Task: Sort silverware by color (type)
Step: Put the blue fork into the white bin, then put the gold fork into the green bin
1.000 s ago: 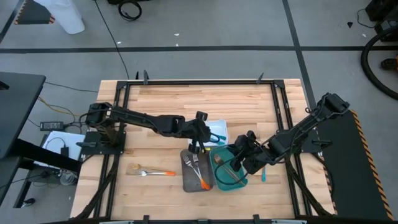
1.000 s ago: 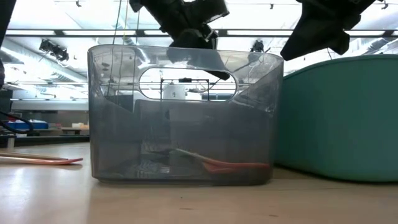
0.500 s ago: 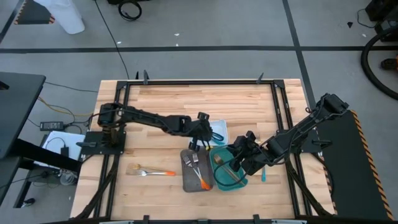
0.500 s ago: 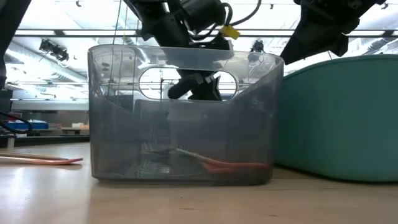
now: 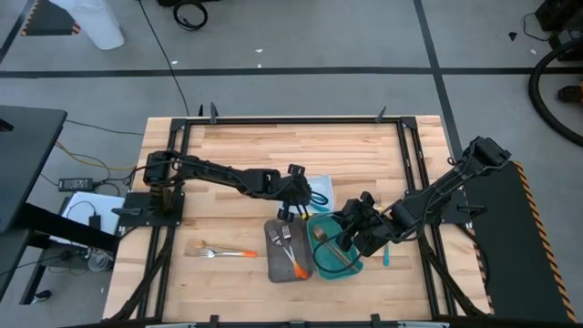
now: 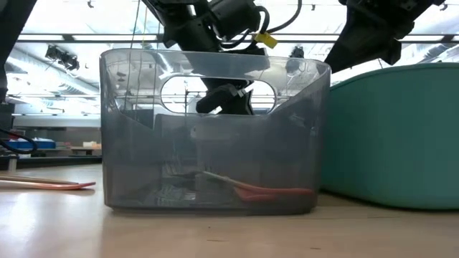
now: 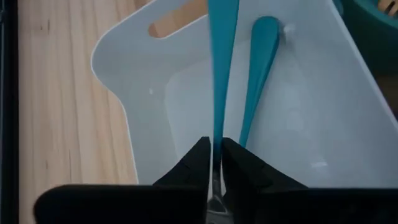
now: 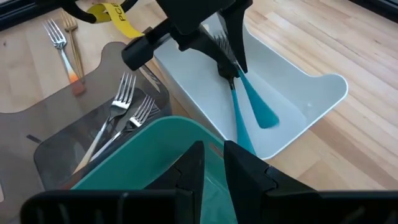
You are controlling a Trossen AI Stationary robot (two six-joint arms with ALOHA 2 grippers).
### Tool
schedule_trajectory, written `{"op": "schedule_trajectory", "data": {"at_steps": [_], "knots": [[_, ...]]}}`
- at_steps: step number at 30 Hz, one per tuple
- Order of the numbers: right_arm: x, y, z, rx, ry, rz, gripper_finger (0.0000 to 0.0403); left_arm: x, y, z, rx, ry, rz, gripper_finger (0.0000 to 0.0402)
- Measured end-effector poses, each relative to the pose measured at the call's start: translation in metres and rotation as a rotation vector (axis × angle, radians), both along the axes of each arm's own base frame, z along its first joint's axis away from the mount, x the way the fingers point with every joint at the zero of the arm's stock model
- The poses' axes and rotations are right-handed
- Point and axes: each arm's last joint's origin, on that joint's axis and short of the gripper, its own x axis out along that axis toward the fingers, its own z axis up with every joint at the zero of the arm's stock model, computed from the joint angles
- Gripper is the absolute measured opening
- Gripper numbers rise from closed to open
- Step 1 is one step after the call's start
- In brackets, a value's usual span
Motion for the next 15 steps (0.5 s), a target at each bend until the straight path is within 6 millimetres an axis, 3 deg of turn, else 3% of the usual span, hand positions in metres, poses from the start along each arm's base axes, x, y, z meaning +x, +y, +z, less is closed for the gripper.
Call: {"op": "schedule_trajectory", "data": {"at_steps": [7,15], "knots": [[0.0,0.0,0.0,0.001,-0.001,0.0,0.0073,0.0,0.0,0.008,0.025,0.014,0.017,0.0079],[0.0,0.0,0.0,0.0,-0.003,0.002,0.0073,-0.014,-0.015,0.048,0.021,-0.056,-0.013,0.0083]]}}
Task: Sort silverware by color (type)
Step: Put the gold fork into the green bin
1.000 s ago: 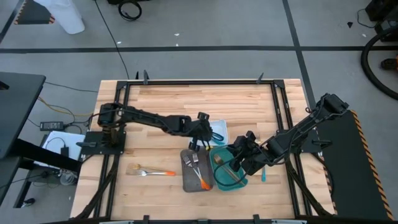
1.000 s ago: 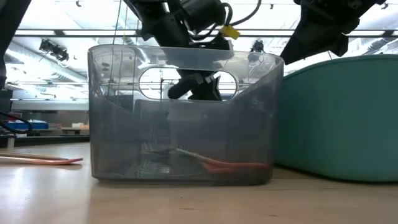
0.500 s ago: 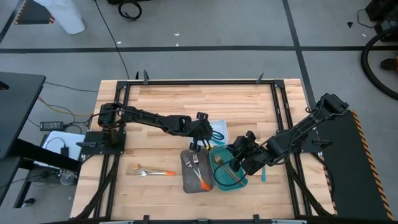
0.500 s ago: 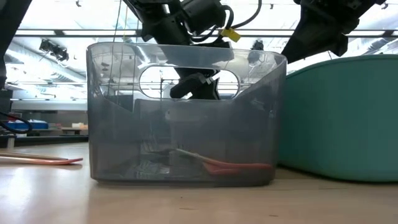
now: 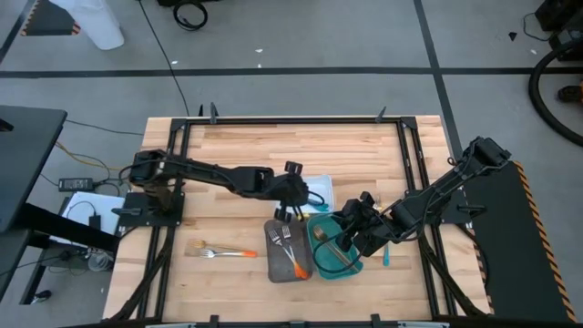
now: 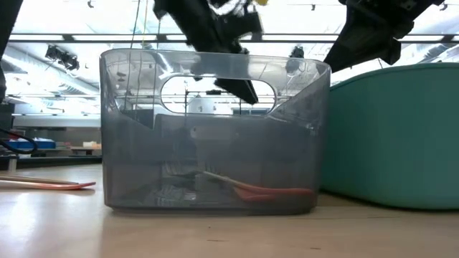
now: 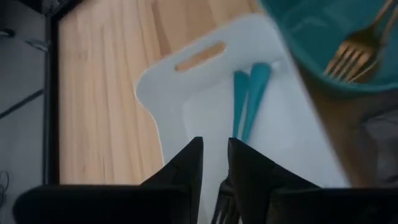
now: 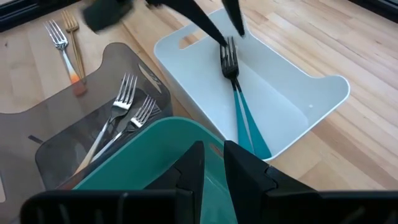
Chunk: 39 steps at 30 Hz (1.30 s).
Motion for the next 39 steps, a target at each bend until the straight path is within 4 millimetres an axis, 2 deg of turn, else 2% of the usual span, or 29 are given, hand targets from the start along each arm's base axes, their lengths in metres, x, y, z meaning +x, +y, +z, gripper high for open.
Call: {"op": "schedule_trajectory", "data": {"at_steps": [6,11,20,28,39], "knots": [[0.0,0.0,0.0,0.0,0.0,0.0,0.0073,-0.023,-0.018,0.024,-0.037,0.034,0.001,0.0084],[0.0,0.0,0.0,0.0,0.0,0.0,0.0073,-0.051,-0.036,0.033,-0.111,0.151,0.055,0.0084],[0.001,0.001,0.001,0.0,-0.017,-0.001,0.0073,-0.093,-0.071,0.03,-0.221,0.403,0.195,0.0084],[0.002,0.001,0.002,-0.008,-0.023,0.014,0.0073,-0.113,-0.103,0.027,-0.225,0.472,0.228,0.0084],[0.012,-0.004,0.006,-0.074,-0.04,0.069,0.0073,-0.13,-0.139,0.027,-0.176,0.433,0.182,0.0084]]}}
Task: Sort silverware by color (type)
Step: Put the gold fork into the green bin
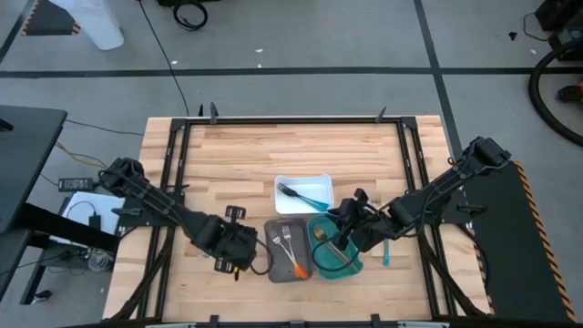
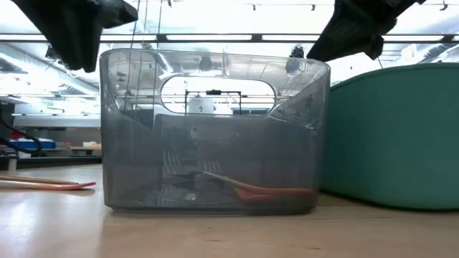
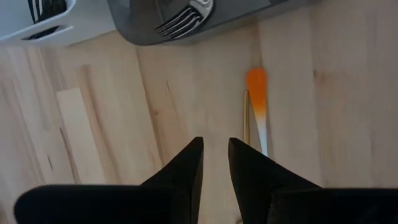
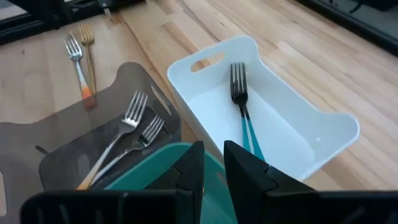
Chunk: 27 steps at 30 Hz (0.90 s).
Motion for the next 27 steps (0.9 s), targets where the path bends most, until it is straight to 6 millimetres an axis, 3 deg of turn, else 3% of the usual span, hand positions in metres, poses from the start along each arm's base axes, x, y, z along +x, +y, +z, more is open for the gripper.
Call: {"op": "schedule_trajectory", "data": {"at_steps": [18,27], "knots": [[0.011,-0.008,0.006,-0.114,-0.01,0.074,0.0073,-0.014,-0.036,0.002,0.063,-0.127,-0.179,0.0084],[0.014,-0.01,0.008,-0.137,-0.02,0.084,0.0073,-0.029,-0.035,-0.039,0.081,-0.081,-0.216,0.0084]]}}
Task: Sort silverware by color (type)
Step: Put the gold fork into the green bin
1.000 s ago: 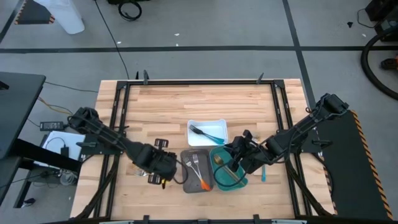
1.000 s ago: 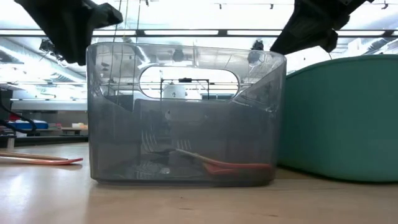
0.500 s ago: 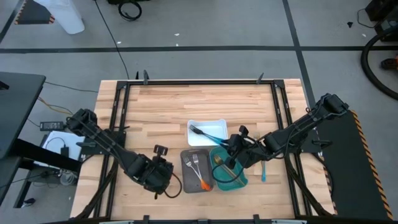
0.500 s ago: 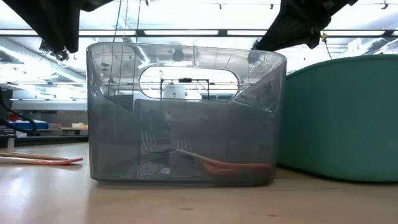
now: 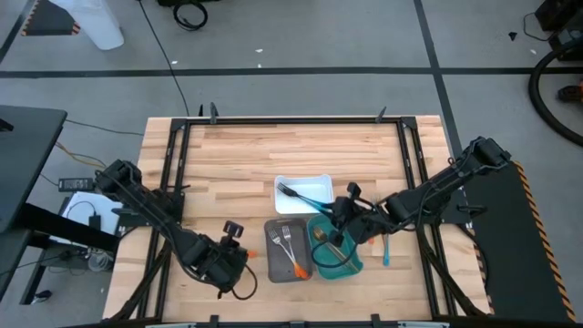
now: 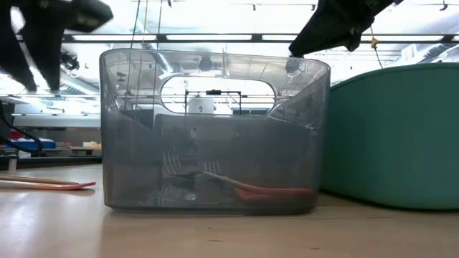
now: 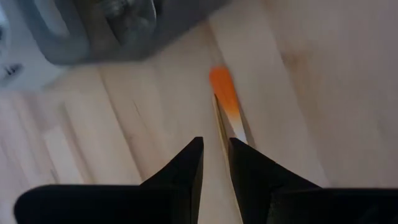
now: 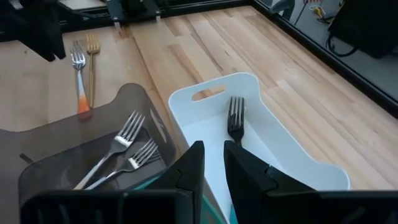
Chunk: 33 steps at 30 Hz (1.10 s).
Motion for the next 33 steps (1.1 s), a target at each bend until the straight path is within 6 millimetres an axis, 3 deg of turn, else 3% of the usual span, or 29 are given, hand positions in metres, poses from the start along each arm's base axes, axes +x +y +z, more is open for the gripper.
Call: {"op": "schedule_trajectory", "data": {"at_steps": [16,23,33], "knots": [[0.001,-0.001,0.001,0.006,-0.012,-0.005,0.0073,-0.038,0.03,-0.045,-0.209,0.042,0.158,0.0084],[0.002,-0.001,0.001,0.005,-0.012,-0.004,0.0073,-0.049,0.048,-0.068,-0.204,0.113,0.257,0.0084],[0.002,-0.001,0.001,0.006,-0.014,-0.003,0.0073,-0.053,0.054,-0.072,-0.194,0.156,0.261,0.0084]]}}
